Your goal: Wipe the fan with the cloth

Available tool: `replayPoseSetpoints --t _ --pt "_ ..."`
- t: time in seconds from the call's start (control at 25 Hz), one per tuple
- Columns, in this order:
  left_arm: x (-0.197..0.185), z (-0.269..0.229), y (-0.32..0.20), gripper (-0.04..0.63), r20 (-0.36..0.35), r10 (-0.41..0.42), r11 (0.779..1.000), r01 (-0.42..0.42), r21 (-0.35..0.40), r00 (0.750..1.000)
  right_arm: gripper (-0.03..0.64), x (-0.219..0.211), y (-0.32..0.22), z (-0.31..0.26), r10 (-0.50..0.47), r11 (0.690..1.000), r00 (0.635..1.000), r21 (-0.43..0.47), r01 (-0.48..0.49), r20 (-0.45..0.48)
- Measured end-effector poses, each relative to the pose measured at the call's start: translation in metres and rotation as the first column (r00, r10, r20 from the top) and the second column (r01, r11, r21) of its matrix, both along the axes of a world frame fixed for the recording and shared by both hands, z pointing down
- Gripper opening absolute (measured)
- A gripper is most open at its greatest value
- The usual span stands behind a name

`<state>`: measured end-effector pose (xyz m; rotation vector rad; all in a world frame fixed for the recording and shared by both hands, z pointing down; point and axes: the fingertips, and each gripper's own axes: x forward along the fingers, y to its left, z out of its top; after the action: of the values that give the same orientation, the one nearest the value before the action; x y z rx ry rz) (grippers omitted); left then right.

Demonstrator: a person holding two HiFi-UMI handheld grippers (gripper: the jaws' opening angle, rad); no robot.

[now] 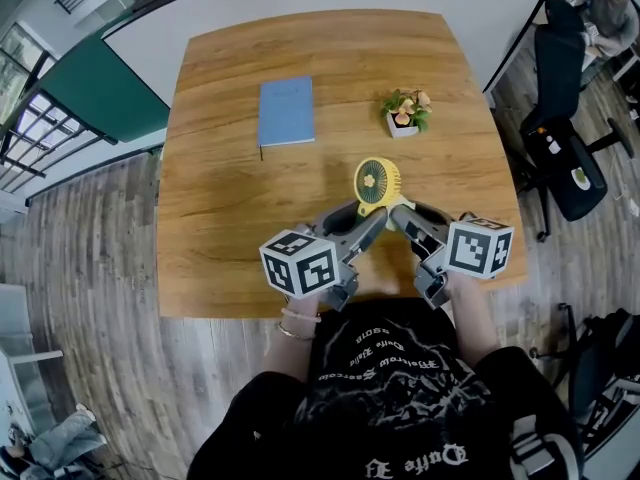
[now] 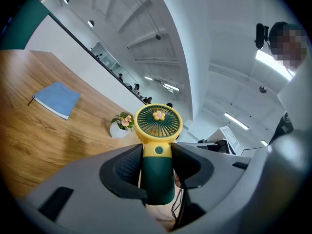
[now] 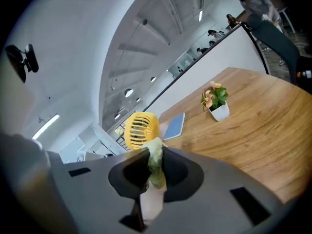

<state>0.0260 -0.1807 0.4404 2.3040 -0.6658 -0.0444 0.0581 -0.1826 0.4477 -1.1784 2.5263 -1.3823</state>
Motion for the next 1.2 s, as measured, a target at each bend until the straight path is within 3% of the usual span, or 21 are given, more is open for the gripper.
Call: replayPoseSetpoints --t 0.28,0.44,0.52,0.6,0.72,0.88,1.2 --pt "0.002 0.000 0.004 0.198 -0.030 0.016 0.999 -0.018 -0.039 0.999 0.055 0.008 0.004 -0.010 0.028 0.996 0.988 0.089 -0.015 -0.149" --pt "0.006 0.014 0.012 0.198 0.084 0.071 0.997 -0.068 -0.035 0.994 0.055 0.025 0.001 -0.020 0.072 0.984 0.926 0.180 -0.004 -0.372" --pt "0.007 0.019 0.015 0.198 0.103 0.085 0.996 -0.082 -0.038 0.991 0.055 0.028 -0.001 -0.029 0.056 0.978 0.908 0.207 0.034 -0.415" --pt "0.007 0.018 0.015 0.198 0.090 0.096 0.995 -0.092 -0.044 0.991 0.055 0.028 -0.003 -0.033 0.036 0.974 0.904 0.216 0.062 -0.425" --pt "0.009 0.020 0.018 0.198 0.126 0.126 0.992 -0.123 -0.031 0.984 0.055 0.029 -0.006 -0.031 0.028 0.970 0.888 0.228 0.087 -0.458" --pt "0.009 0.014 0.025 0.198 0.112 0.184 0.983 -0.184 -0.009 0.977 0.055 0.027 -0.014 -0.037 -0.011 0.957 0.895 0.254 0.138 -0.446" --pt "0.006 -0.011 0.041 0.198 0.024 0.348 0.935 -0.349 0.059 0.937 0.055 0.007 -0.018 -0.056 -0.210 0.906 0.934 0.302 0.296 -0.288"
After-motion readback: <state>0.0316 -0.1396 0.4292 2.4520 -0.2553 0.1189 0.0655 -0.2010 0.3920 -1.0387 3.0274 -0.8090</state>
